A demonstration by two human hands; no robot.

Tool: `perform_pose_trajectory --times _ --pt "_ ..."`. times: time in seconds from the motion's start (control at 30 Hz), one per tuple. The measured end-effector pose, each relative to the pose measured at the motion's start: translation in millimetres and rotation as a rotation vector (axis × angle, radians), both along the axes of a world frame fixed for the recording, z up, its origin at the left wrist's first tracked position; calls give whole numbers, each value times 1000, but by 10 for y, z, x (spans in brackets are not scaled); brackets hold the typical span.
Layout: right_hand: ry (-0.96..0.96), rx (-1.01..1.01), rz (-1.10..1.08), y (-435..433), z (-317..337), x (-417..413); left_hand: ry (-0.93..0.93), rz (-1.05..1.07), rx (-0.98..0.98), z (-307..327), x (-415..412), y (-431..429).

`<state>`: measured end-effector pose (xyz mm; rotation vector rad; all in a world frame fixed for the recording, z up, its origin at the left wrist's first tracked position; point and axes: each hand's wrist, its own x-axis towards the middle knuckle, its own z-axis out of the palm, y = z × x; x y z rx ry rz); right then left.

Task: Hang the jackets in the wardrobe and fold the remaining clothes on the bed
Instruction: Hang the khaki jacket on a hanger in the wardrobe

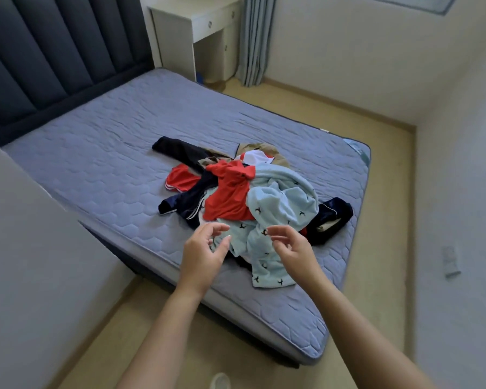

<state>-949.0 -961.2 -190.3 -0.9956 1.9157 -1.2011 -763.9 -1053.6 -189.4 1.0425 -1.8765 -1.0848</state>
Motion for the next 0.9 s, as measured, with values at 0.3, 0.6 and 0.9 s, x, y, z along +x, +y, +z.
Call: perform_pose_trajectory --times 0.3,0.6,0.9 --pt "20 165 -17 -394 -513 -927 -192 -76 82 -437 -756 -527" --pt "171 513 7 -1361 -1267 -1542 -402 -7 264 -1190 -1441 -1665" --pt "98 591 -257 -2403 -2079 -1735 -664 -211 259 -2051 -1940 -3048"
